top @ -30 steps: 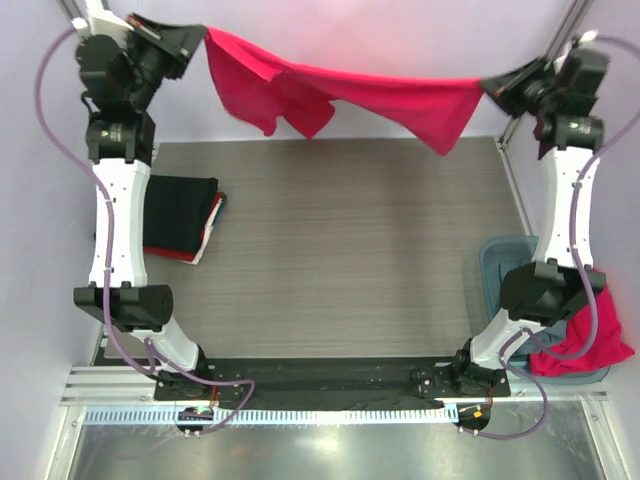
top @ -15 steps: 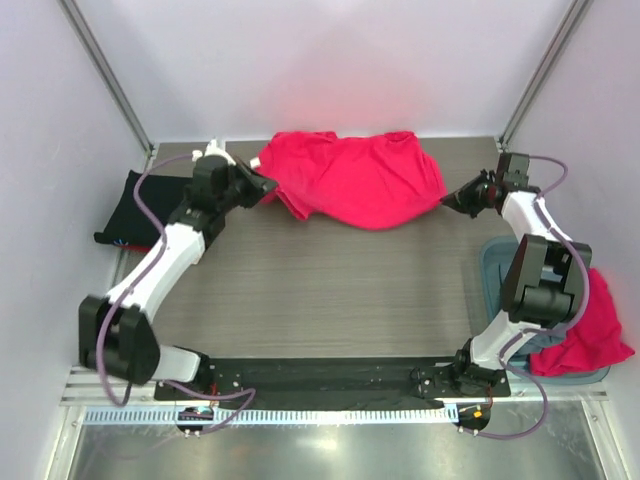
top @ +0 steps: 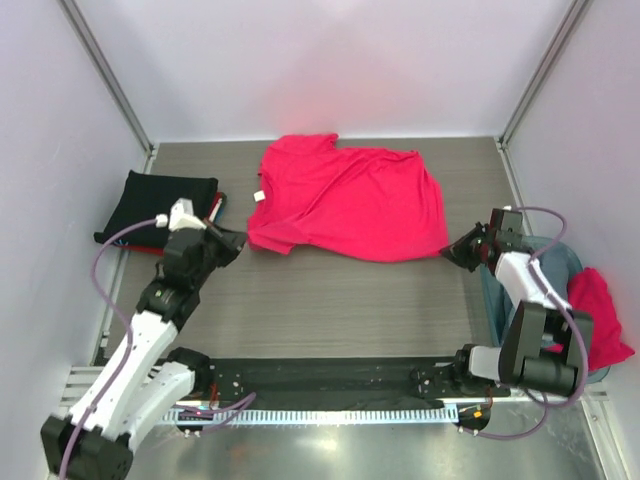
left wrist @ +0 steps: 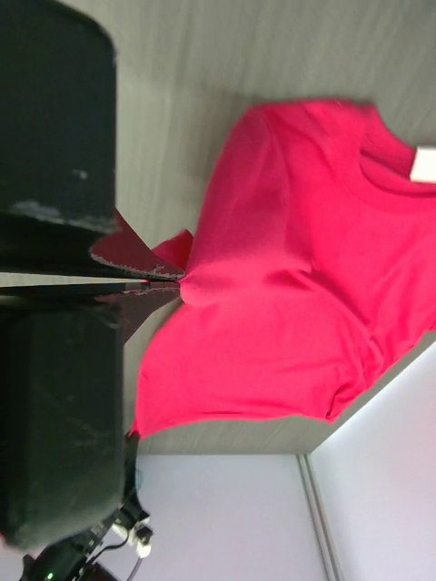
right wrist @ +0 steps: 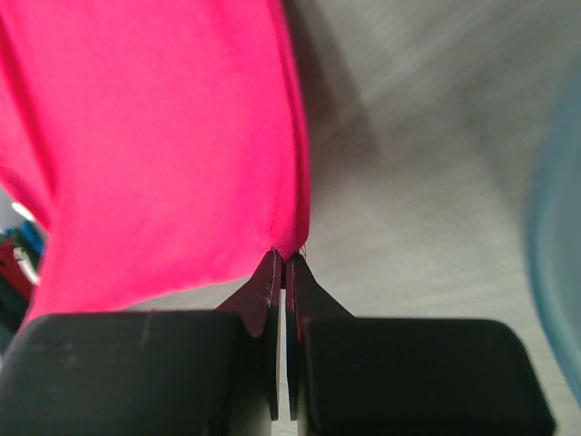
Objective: Fold and stack the t-shirts
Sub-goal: Flatten the tshirt out, then fold the tshirt
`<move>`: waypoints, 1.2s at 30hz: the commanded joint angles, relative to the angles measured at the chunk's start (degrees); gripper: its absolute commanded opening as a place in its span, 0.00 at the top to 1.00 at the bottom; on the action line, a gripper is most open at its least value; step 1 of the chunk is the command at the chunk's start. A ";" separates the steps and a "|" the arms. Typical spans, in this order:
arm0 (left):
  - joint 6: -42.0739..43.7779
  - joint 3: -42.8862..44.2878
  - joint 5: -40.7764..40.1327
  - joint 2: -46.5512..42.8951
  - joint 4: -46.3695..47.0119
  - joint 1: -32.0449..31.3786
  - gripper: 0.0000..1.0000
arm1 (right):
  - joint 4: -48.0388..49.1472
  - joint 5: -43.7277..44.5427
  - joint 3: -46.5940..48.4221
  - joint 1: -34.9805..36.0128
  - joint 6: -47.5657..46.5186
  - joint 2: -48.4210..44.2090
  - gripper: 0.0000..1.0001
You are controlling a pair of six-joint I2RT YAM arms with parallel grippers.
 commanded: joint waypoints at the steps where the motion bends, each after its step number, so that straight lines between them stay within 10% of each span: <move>1: 1.55 -1.26 -4.72 -8.78 -6.27 -0.15 1.00 | -1.91 6.94 -2.36 0.09 -3.36 -8.34 0.99; 10: 1.03 -7.67 -3.68 -17.68 -11.74 -0.15 1.00 | -9.22 13.20 -5.26 0.09 -5.56 -18.28 0.99; 36: 3.31 15.07 -4.55 23.62 -4.00 -0.15 1.00 | -1.66 12.94 13.53 2.64 0.33 8.24 0.99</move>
